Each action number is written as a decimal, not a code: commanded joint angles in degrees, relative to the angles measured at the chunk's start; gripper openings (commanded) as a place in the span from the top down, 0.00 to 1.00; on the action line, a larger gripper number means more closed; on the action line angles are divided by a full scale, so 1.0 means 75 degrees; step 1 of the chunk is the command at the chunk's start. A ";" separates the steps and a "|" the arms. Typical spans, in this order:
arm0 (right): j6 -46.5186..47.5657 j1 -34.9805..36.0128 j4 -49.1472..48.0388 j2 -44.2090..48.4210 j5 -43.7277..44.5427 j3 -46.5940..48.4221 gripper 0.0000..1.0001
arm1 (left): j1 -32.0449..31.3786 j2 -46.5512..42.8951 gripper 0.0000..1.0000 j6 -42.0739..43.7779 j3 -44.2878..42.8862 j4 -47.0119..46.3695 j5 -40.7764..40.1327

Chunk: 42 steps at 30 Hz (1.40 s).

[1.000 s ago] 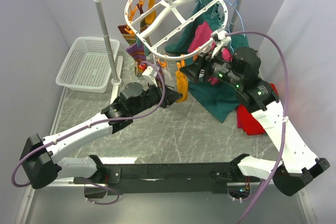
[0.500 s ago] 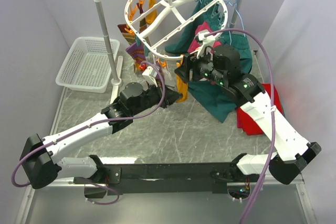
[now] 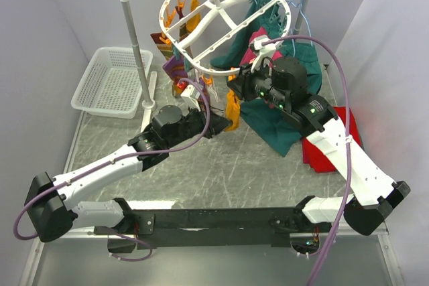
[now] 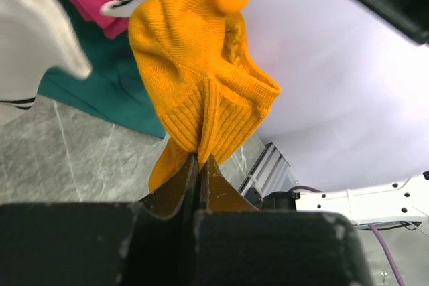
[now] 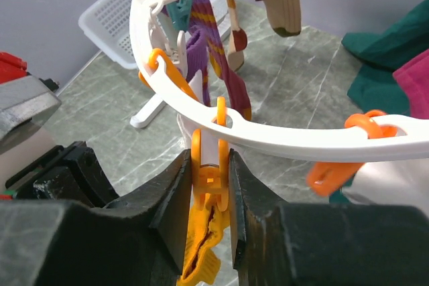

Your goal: Remove the socks clipped to the hanger

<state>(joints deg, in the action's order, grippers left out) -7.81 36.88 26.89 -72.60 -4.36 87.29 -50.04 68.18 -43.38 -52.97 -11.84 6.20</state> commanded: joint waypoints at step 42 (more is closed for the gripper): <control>0.0257 0.0039 -0.1008 0.0586 -0.0661 -0.1009 1.00 | 0.8441 0.4171 0.99 -0.0288 -0.3783 0.4073 -0.0791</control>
<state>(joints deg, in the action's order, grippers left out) -6.46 36.88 19.66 -69.95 -8.12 79.79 11.86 90.76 -48.69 -71.68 14.63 0.08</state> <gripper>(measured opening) 0.310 0.030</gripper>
